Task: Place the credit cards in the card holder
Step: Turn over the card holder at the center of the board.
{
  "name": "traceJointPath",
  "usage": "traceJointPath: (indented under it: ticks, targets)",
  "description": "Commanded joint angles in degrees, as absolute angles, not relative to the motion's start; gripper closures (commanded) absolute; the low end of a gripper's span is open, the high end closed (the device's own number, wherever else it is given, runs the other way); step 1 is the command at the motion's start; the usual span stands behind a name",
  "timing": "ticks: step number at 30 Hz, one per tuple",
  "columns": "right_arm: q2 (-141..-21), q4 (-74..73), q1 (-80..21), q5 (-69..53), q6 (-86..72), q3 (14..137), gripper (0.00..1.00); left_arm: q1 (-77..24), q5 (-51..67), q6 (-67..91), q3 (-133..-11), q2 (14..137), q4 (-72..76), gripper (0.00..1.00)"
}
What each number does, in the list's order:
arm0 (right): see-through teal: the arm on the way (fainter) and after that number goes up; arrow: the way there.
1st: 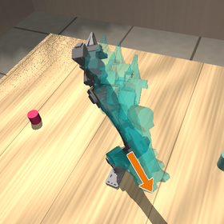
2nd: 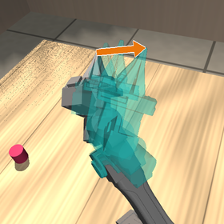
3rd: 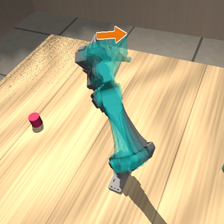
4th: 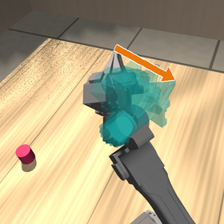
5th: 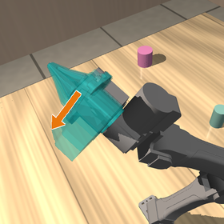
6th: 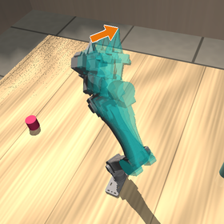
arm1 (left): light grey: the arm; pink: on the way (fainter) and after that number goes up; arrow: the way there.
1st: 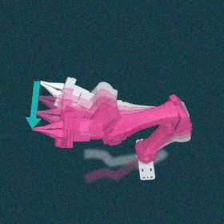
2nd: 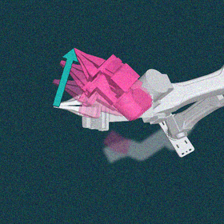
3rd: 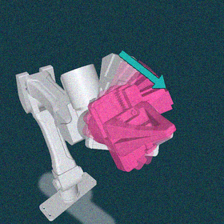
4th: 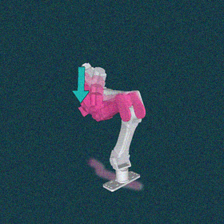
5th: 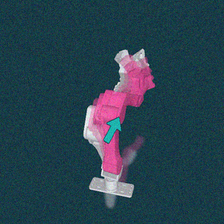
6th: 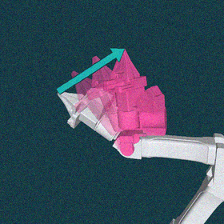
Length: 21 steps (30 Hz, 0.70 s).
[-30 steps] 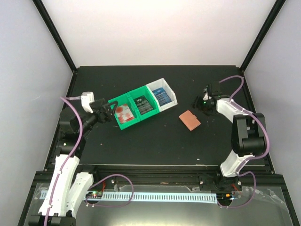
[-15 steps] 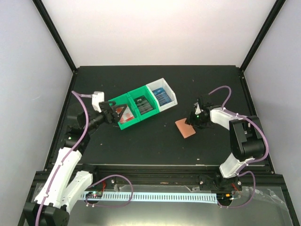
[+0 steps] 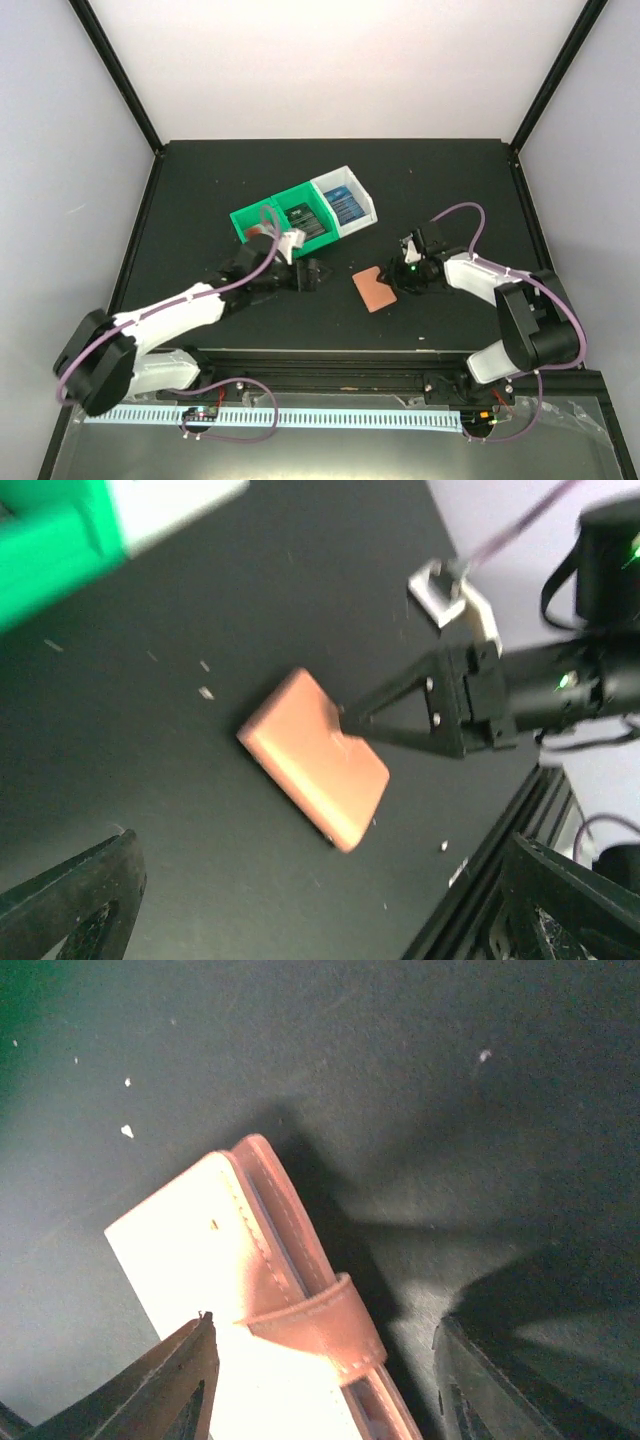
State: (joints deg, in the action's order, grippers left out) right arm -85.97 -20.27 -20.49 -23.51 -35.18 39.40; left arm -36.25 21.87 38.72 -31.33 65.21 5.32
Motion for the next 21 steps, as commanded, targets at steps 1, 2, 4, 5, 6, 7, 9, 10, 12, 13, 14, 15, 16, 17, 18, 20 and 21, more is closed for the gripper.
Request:
traceJointPath:
  ticks: [1,2,4,5,6,7,9,10,12,13,14,15,16,17,18,20,21]
  targets:
    - [-83.00,-20.89,-20.54,-21.63,-32.54,36.52,0.39,-44.22,16.04,40.78,-37.07,73.95,8.37,0.01]
    - [-82.42,-21.07,-20.56,-21.45,-32.00,35.88,0.38,-45.50,15.64,41.15,-38.17,76.60,8.12,0.04]
    - [-81.39,-21.07,-20.57,-22.16,-31.27,35.06,0.39,-47.59,15.58,41.95,-39.91,81.21,9.40,0.15]
    - [-81.02,-20.83,-20.57,-23.14,-31.09,34.73,0.39,-48.37,15.91,42.32,-40.88,83.64,10.15,0.20]
    - [-80.88,-20.54,-20.57,-24.10,-30.85,34.58,0.40,-48.88,16.55,42.59,-41.87,86.12,10.70,0.27]
    - [-80.98,-20.34,-20.52,-25.29,-30.65,34.48,0.41,-49.35,17.61,42.84,-43.18,88.32,11.09,0.34]
    - [-81.25,-19.28,-20.54,-27.43,-30.58,33.89,0.43,-50.16,19.14,43.10,-45.75,92.26,11.36,0.44]
    - [-81.36,-18.72,-20.57,-28.22,-30.66,33.55,0.43,-50.51,19.47,43.14,-47.24,94.53,11.18,0.49]
    - [-81.57,-17.58,-20.57,-29.31,-30.67,32.88,0.45,-51.07,19.39,42.88,-49.14,97.28,9.95,0.55]
    - [-81.68,-17.00,-20.58,-29.42,-30.70,32.54,0.45,-51.25,19.17,42.74,-49.96,98.50,9.20,0.56]
    - [-81.80,-16.32,-20.57,-29.73,-30.64,32.26,0.45,-51.32,18.97,42.41,-50.57,99.59,8.48,0.59]
    - [-82.02,-15.43,-20.57,-30.13,-30.65,31.92,0.46,-51.40,18.58,42.18,-51.28,100.50,7.27,0.60]
    - [-82.23,-14.56,-20.56,-30.88,-30.64,31.55,0.46,-51.41,18.44,41.87,-51.84,101.49,6.34,0.62]
    - [-82.53,-13.58,-20.57,-31.86,-30.68,31.29,0.46,-51.42,18.32,41.39,-52.38,102.30,5.48,0.63]
    - [-82.92,-12.63,-20.57,-32.94,-30.72,31.03,0.46,-51.42,18.51,41.01,-52.98,103.24,4.57,0.64]
    - [-83.45,-10.50,-20.57,-35.64,-30.83,30.49,0.47,-51.42,17.85,40.52,-54.12,104.60,2.02,0.67]
    - [-83.56,-9.67,-20.57,-36.50,-30.85,30.30,0.47,-51.46,17.13,40.44,-54.49,105.00,1.04,0.68]
